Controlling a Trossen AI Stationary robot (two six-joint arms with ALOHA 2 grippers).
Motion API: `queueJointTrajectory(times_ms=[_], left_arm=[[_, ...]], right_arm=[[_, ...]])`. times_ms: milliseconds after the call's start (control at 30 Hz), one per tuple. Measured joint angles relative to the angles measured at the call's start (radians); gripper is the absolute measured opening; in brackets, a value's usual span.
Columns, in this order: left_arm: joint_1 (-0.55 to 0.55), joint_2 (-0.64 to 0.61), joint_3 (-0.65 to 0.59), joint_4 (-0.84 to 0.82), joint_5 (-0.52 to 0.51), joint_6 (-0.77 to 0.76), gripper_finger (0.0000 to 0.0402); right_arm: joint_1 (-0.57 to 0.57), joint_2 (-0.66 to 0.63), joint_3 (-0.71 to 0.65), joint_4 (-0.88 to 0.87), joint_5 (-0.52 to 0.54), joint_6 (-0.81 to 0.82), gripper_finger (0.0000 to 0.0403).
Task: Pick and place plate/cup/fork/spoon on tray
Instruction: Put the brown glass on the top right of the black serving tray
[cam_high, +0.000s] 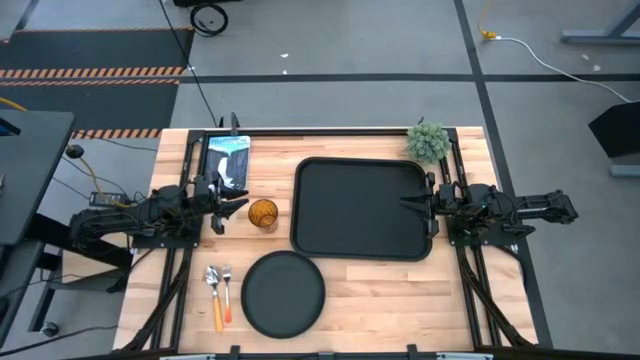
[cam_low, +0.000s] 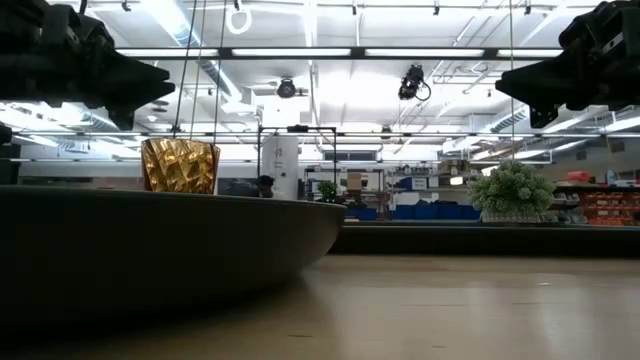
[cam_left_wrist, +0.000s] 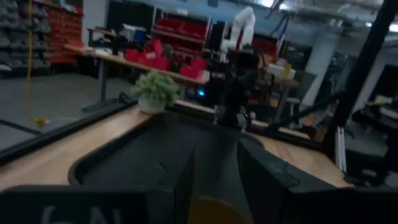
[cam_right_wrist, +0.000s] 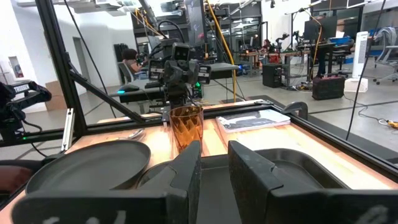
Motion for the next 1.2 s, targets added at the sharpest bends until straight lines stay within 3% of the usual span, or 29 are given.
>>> queueJointTrajectory(times_ms=[233, 467, 733, 933, 1200], left_arm=[[0.0, 0.001, 0.0, -0.045, 0.048, 0.061, 0.0128], [0.001, 0.09, 0.0, 0.04, -0.053, 0.185, 0.0122], [0.0, 0.26, 0.002, 0.134, -0.035, -0.017, 0.0116], [0.0, 0.379, 0.095, 0.089, -0.035, -0.078, 0.013], [0.0, 0.577, 0.284, -0.113, -0.054, -0.113, 0.0186]], right_arm=[[0.0, 0.0, 0.0, 0.0, 0.0, 0.0, 0.0088], [0.0, 0.0, 0.0, 0.001, 0.0, 0.0, 0.0088], [0.0, 0.0, 0.0, 0.005, 0.0, 0.0, 0.0088], [0.0, 0.0, 0.0, 0.006, 0.0, 0.0, 0.0088], [0.0, 0.0, 0.0, 0.006, 0.0, 0.0, 0.0088]])
